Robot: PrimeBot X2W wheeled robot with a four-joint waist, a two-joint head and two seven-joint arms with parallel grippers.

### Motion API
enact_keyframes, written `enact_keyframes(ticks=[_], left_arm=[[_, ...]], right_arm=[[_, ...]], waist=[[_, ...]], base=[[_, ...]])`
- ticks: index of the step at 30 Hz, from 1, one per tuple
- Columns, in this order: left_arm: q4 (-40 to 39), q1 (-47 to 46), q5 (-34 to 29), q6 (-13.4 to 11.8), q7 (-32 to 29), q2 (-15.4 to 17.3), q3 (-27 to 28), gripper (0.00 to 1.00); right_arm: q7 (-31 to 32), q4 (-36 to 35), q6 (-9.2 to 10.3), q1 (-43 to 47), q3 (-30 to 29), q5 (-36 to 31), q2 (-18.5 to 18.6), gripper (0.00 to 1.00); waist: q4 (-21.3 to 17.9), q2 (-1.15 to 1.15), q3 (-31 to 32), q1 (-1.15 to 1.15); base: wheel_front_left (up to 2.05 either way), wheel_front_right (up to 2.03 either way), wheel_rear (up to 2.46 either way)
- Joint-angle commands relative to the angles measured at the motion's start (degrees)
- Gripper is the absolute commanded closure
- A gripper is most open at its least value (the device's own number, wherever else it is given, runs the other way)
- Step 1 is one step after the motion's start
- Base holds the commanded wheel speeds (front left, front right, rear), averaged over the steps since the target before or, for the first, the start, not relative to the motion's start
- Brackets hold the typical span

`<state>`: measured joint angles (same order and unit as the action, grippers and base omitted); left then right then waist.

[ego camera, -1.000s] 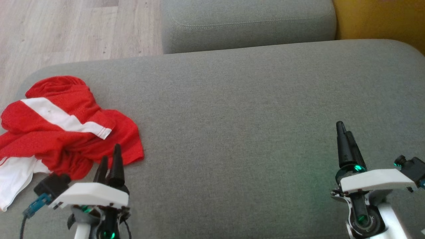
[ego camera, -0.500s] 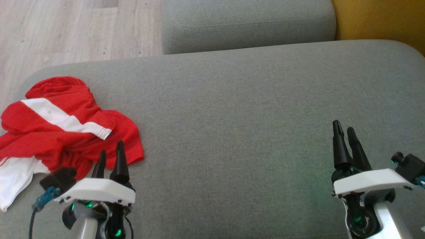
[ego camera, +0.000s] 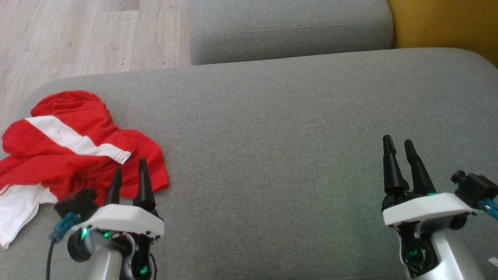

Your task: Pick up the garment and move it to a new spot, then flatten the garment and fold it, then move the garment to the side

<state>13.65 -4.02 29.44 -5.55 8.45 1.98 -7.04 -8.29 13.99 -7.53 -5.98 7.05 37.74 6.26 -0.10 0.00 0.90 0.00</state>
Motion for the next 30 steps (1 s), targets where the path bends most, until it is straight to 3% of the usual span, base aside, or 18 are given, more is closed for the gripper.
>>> enact_keyframes(ticks=[1,30], left_arm=[[-2.1,-3.56,-1.92,-0.53,0.87,0.89,0.68,0.0],[-3.21,-4.88,-20.11,-4.3,5.72,0.88,-1.3,0.0]], right_arm=[[-0.98,-1.75,0.03,-3.25,1.26,-1.64,0.56,0.0],[-5.88,-0.3,0.04,-5.43,5.51,-17.85,1.95,0.0]], waist=[[0.02,0.0,0.02,0.0],[-0.31,0.0,0.52,0.0]], base=[[0.0,0.0,0.0],[0.0,0.0,0.0]])
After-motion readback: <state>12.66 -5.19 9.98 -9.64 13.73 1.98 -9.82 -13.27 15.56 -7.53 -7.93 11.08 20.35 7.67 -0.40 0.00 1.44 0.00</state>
